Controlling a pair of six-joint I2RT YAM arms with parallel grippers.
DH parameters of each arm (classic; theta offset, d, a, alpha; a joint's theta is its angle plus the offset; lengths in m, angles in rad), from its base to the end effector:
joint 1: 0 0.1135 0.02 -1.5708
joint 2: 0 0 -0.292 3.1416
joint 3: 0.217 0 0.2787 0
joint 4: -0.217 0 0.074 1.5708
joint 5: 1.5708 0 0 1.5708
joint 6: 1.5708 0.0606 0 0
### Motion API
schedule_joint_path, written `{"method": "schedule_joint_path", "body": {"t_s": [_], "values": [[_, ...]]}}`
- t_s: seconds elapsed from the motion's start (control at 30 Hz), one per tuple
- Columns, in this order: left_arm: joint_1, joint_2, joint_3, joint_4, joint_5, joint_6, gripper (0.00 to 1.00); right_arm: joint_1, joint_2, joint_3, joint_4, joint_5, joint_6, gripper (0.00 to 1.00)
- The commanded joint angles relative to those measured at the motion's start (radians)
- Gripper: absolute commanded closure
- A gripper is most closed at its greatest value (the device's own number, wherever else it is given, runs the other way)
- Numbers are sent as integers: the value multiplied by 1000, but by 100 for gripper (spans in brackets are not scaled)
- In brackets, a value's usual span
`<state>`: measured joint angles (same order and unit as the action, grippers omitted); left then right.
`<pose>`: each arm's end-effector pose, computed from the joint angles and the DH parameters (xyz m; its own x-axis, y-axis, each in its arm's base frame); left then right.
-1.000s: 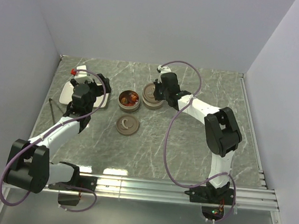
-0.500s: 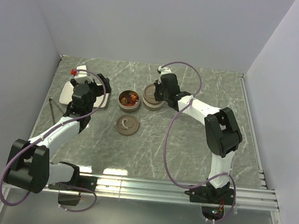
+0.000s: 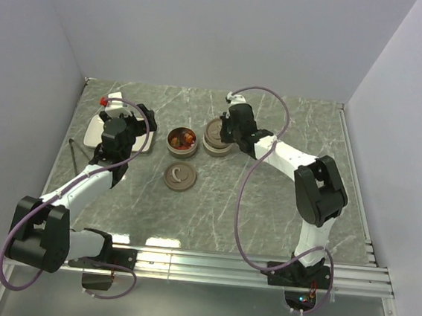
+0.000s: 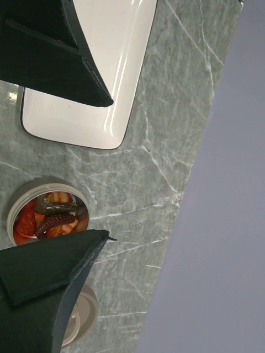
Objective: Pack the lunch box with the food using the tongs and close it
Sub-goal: Put the lid back on the lunch box
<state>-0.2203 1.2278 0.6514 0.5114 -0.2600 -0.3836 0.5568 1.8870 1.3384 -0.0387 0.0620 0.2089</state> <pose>0.3108 -0.0536 0.2819 -0.0441 -0.3608 -0.9316 -0.0600 0.9318 -0.3580 0.4148 0.2538 0.2258 -0.5605 -0.1051 -0.8215 -0.3756 0.9163 0.1390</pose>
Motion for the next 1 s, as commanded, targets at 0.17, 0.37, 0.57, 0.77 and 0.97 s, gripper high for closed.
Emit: {"method": "schedule_joint_path", "body": {"t_s": [0.17,0.37,0.57,0.77,0.97], "values": [[-2,-1,25,36,-1,-11,1,8,-63,8,-3,-5,26,100],[-4,-2,25,36,-1,-12,1,9,-26,16,-18,-17,41,100],[-2,2,27,36,-1,-12,0,9,3,30,-29,-44,40,100],[-2,-1,25,36,-4,-11,1,6,43,50,-41,-53,41,100],[-2,-1,25,35,-4,-11,1,-1,80,74,-44,-44,37,100]]}}
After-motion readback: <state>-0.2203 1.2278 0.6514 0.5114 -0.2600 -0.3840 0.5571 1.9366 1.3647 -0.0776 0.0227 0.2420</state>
